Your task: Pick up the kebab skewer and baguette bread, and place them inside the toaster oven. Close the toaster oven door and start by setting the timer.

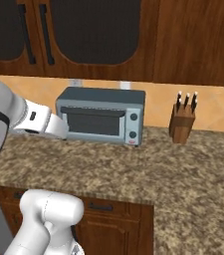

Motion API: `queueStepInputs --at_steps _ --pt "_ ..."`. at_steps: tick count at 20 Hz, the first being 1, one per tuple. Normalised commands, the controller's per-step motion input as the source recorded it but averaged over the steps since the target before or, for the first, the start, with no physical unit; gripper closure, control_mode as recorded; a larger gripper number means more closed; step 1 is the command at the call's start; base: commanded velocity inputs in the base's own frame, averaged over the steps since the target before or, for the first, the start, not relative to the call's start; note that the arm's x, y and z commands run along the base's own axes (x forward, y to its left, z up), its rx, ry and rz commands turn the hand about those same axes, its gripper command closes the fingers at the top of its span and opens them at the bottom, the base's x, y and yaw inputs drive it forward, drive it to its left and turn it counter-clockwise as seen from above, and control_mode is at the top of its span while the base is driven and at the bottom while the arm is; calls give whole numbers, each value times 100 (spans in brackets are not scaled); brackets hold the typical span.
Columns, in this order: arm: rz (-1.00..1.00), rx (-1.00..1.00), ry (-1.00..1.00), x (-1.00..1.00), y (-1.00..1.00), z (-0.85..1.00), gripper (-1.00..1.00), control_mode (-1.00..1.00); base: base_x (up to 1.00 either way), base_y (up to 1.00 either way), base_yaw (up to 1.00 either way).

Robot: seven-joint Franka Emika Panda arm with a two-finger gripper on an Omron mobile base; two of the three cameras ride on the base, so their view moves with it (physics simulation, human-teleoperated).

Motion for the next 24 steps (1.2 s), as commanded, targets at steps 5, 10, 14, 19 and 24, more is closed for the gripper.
queueStepInputs --at_steps 5,10,14,19,24 --pt "0 0 0 0 0 0 -100 100 43 -11 -1" --pt "0 0 0 0 0 0 -100 100 25 8 0" --pt "0 0 0 0 0 0 -100 100 32 23 0" --pt "0 0 0 0 0 0 -100 100 14 30 0" --pt "0 0 0 0 0 0 -100 100 2 45 0"
